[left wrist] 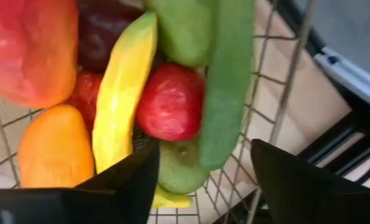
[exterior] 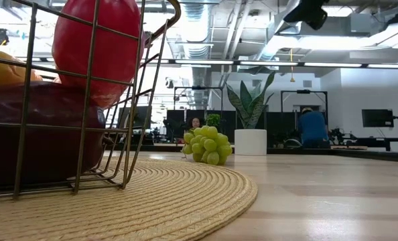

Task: Build produce basket
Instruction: Put green grapes into the mesh basket

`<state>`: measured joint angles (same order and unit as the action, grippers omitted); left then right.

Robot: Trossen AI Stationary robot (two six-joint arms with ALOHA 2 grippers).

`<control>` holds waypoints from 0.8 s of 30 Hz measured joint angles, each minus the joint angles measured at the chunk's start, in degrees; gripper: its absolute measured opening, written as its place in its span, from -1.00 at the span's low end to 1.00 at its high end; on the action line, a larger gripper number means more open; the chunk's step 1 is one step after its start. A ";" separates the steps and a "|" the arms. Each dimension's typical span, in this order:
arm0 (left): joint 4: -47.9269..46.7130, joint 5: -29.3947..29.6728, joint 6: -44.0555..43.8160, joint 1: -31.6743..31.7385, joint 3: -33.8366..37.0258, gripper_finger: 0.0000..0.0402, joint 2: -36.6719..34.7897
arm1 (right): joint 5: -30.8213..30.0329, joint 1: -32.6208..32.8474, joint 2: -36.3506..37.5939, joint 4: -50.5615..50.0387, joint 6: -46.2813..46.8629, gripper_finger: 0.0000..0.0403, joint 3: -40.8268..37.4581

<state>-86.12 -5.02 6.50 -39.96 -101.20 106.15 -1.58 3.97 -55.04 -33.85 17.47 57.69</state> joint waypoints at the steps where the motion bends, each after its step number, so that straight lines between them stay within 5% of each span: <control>1: -0.09 0.55 -0.04 0.02 0.31 0.22 0.00 | 0.00 0.00 -0.92 0.00 -0.06 0.37 0.00; 10: 1.78 3.10 -14.80 5.21 1.39 0.40 -5.82 | -0.09 -3.59 -13.93 1.22 3.43 0.37 -0.10; 24: 7.97 35.20 -33.81 15.15 1.34 0.40 -23.74 | -0.04 -7.08 -41.96 20.01 8.41 0.37 2.31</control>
<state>-78.15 30.18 -27.31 -24.82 -99.85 82.41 -1.63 -3.11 -97.01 -13.83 25.88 60.00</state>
